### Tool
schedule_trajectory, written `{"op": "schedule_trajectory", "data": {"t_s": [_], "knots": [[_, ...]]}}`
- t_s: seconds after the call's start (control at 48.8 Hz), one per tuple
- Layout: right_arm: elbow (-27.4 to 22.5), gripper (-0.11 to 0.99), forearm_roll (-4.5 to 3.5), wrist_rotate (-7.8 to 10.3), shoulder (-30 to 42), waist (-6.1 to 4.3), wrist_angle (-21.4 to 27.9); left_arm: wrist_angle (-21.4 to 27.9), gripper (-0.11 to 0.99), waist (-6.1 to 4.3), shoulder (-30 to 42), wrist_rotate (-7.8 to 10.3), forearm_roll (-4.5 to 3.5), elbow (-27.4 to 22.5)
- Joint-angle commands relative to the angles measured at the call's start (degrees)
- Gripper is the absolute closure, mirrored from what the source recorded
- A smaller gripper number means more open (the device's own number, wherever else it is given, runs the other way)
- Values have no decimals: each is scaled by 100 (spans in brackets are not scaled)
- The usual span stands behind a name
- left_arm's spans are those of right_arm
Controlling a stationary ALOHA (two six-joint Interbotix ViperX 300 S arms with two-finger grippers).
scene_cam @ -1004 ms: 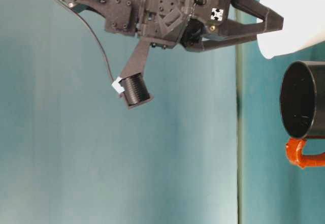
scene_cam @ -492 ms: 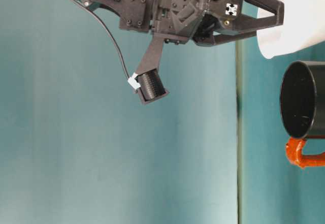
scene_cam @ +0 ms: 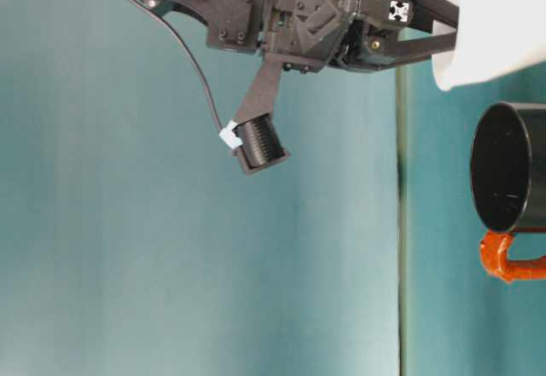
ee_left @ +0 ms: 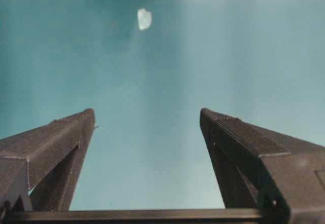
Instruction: Put the paper cup into the moved red handle cup holder.
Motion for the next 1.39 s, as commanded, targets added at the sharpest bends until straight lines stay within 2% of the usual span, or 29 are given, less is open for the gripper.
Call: {"op": "schedule_trajectory", "data": {"t_s": [0.0,0.143,0.246,0.348,0.512,0.594,0.676,0.758,0.82,0.861,1.066,1.209,1.373], "knots": [[-70,95,26,-18,-18,26,9,-35,-5,-9,-18,-9,18,-62],[-114,96,202,-9,-70,35,158,-35,-5,-9,-18,-9,18,-62],[-220,97,299,-9,-185,44,439,-35,-5,-9,-26,-9,18,-62],[-404,98,299,-9,-369,35,844,-35,-5,-9,-18,-9,18,-62],[-835,98,290,0,-747,-70,1485,-35,-5,-9,-18,-9,18,-62],[-1055,98,290,0,-896,-79,1749,-35,-5,-9,-18,-9,18,-62],[-1292,98,316,9,-932,-70,2021,-35,-5,0,-18,-9,18,-62],[-1485,98,404,9,-870,-18,2171,-35,-5,-9,-18,-9,18,-62],[-1635,98,466,9,-782,18,2162,-35,-5,-9,-18,-9,18,-53],[-1731,98,475,9,-712,62,2136,-35,-5,-9,-18,-9,9,-53],[-2145,98,475,9,-396,176,1626,-35,-5,-9,-18,-9,18,-53],[-2250,98,483,18,-237,220,1380,-35,-5,-9,-18,-9,9,-53],[-2276,98,492,18,9,334,1178,-35,-5,0,-18,-9,18,-53]]}}
